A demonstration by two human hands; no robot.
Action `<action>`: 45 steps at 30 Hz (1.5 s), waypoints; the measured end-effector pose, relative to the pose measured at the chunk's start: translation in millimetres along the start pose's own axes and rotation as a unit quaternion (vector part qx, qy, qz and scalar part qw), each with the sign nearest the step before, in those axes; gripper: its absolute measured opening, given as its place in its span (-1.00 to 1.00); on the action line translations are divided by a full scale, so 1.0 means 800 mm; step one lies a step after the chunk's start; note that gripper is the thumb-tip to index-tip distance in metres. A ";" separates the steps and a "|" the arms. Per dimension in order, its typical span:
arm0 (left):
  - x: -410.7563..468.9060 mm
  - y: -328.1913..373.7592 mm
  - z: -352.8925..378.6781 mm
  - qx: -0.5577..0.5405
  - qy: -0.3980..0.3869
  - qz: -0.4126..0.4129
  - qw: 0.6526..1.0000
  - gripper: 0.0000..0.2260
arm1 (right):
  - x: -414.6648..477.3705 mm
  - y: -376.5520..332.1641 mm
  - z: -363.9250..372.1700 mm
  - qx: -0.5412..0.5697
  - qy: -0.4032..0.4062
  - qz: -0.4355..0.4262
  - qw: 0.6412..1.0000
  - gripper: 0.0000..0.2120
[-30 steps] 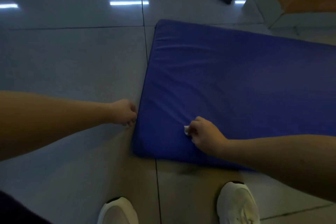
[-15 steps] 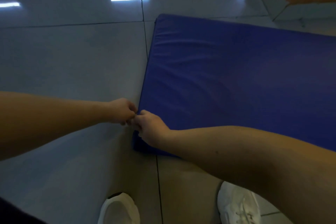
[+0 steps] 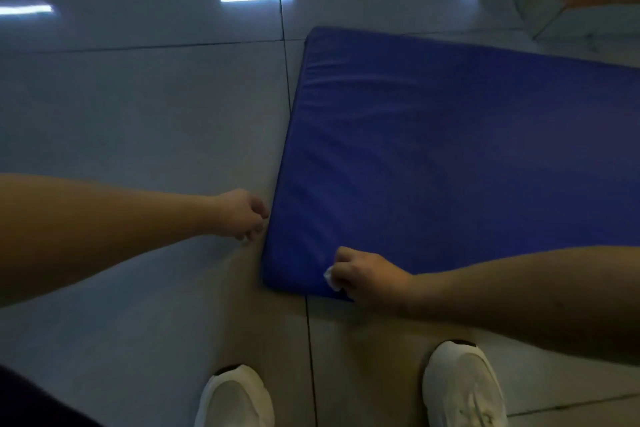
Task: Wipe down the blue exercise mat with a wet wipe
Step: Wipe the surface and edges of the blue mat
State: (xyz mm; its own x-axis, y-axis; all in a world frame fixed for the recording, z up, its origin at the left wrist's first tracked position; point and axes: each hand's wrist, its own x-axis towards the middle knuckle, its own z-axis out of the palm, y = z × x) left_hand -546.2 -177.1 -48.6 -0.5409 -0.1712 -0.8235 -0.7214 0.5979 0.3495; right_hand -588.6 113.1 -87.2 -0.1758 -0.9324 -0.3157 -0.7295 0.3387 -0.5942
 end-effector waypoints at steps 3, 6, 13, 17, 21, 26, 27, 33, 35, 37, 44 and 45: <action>-0.001 -0.003 0.001 0.002 0.005 -0.005 1.000 -0.69 | 0.046 -0.032 0.017 0.011 0.001 -0.059 0.998 -0.96; -0.002 -0.003 0.002 0.001 0.009 -0.007 1.000 -0.70 | 0.103 -0.070 0.035 0.011 -0.004 -0.089 0.996 -0.85; 0.004 0.007 0.002 0.006 0.005 0.000 1.000 -0.75 | 0.101 -0.076 0.036 -0.093 -0.040 -0.146 0.984 -0.59; 0.005 0.013 0.002 0.021 0.000 0.000 1.000 -0.77 | 0.058 -0.044 0.015 -0.141 -0.122 -0.227 0.956 -0.65; 0.001 0.012 0.000 0.033 -0.011 -0.002 0.999 -0.75 | -0.005 0.006 -0.006 -0.159 -0.185 -0.227 0.943 -0.73; -0.003 0.004 0.000 0.043 -0.003 -0.004 0.999 -0.70 | -0.072 0.045 -0.014 -0.188 -0.245 -0.219 0.926 -0.76; -0.005 0.004 -0.001 0.044 -0.003 -0.004 0.999 -0.70 | -0.082 0.052 -0.017 -0.194 -0.244 -0.221 0.924 -0.79; -0.007 -0.002 0.002 0.044 -0.014 -0.003 0.999 -0.67 | -0.124 0.079 -0.022 -0.211 -0.256 -0.188 0.925 -0.87; -0.007 -0.003 0.003 0.055 -0.015 -0.003 0.998 -0.67 | -0.124 0.072 -0.029 -0.195 -0.283 -0.171 0.923 -0.86; -0.005 0.000 0.003 0.062 -0.015 -0.003 0.998 -0.68 | -0.114 0.056 -0.044 -0.137 -0.279 -0.131 0.941 -0.85; 0.003 0.020 -0.002 0.144 0.171 0.095 0.970 -0.77 | 0.004 -0.011 -0.108 0.377 0.083 0.138 0.912 -0.89; 0.002 0.030 -0.005 0.116 0.179 0.129 0.969 -0.80 | 0.024 -0.013 -0.120 0.421 0.091 0.158 0.888 -0.91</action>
State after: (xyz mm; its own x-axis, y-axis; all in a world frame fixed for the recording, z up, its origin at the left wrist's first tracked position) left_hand -566.1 -166.0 -39.8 -0.8349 -0.2284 -0.5009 -0.4488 0.8092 0.3792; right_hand -648.0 79.6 -15.9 -0.4427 -0.7536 -0.4859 0.1154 0.4896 -0.8643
